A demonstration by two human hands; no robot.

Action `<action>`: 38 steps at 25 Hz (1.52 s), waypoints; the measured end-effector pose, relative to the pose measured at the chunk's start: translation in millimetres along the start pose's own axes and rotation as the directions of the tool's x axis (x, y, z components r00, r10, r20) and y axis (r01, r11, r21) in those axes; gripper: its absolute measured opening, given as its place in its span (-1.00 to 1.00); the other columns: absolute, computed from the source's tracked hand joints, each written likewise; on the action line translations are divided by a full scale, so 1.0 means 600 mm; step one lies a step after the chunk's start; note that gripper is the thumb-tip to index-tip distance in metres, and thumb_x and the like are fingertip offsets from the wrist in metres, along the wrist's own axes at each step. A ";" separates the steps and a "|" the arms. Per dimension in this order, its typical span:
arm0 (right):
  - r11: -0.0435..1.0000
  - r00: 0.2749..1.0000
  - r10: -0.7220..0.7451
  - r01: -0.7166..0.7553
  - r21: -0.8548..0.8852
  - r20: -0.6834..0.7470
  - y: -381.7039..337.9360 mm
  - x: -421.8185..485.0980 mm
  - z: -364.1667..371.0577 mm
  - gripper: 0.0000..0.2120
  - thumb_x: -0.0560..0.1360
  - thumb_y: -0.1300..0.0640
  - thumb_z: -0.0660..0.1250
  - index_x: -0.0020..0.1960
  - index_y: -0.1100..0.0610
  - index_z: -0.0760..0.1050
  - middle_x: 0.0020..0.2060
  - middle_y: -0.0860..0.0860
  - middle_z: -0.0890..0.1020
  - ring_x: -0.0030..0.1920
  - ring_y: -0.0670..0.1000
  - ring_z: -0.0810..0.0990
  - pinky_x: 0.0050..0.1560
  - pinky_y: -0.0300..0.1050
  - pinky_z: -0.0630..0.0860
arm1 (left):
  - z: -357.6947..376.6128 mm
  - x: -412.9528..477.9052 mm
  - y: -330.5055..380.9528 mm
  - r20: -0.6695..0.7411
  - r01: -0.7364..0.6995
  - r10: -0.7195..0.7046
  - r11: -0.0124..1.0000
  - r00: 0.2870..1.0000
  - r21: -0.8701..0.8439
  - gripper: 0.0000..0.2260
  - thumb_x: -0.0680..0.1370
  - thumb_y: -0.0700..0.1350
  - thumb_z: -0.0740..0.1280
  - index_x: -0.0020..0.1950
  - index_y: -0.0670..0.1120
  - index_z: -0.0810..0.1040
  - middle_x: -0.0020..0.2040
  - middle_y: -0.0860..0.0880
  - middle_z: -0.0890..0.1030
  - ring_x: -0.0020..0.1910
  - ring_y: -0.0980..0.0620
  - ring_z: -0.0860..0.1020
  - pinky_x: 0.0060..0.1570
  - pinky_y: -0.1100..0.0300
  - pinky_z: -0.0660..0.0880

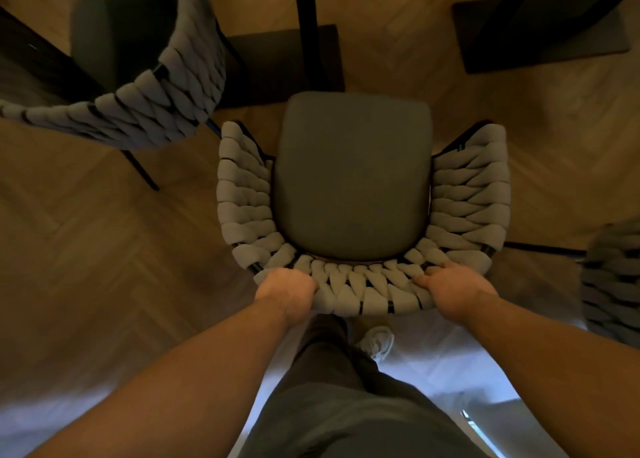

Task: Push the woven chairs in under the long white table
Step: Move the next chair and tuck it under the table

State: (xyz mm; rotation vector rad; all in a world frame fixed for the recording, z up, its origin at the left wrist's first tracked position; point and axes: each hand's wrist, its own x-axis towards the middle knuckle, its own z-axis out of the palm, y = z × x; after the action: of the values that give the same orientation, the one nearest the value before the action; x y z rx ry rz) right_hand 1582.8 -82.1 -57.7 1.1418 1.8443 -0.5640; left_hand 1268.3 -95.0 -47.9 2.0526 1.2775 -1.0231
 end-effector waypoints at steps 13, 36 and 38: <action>0.994 0.993 -0.057 0.047 -0.098 -0.102 0.133 0.134 -0.193 -0.47 0.65 0.13 0.28 0.58 -0.15 0.31 0.43 0.00 0.51 0.40 0.13 0.44 0.41 0.10 0.44 | -0.176 0.106 -0.076 -0.058 0.087 -0.097 0.984 0.994 -0.158 -0.77 0.66 -0.15 0.27 0.26 0.06 0.59 0.13 -0.03 0.65 0.09 -0.07 0.61 -0.02 0.03 0.53; 0.985 0.998 -0.029 0.021 -0.173 -0.048 0.287 0.255 -0.402 -0.53 0.64 0.13 0.31 0.52 -0.12 0.40 0.40 -0.01 0.52 0.36 0.12 0.48 0.38 0.07 0.47 | -0.344 0.227 -0.142 -0.122 0.097 -0.135 0.955 0.983 -0.280 -0.76 0.59 -0.11 0.34 0.23 0.12 0.58 0.09 0.03 0.66 0.02 -0.05 0.61 0.01 -0.03 0.59; 0.989 1.000 0.000 0.000 -0.147 -0.002 0.285 0.252 -0.413 -0.55 0.63 0.12 0.32 0.50 -0.10 0.42 0.39 -0.01 0.53 0.37 0.11 0.48 0.41 0.10 0.45 | -0.344 0.226 -0.160 -0.087 0.068 -0.104 0.938 0.991 -0.340 -0.70 0.58 -0.02 0.39 0.31 0.16 0.58 0.11 0.06 0.66 0.06 -0.03 0.61 0.07 -0.04 0.62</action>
State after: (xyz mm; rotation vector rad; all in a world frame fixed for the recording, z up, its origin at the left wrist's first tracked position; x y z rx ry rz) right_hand 1594.0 254.2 -47.1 1.0448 1.8554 -0.4195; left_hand 1286.4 169.2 -40.3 1.8190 1.4921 -0.6827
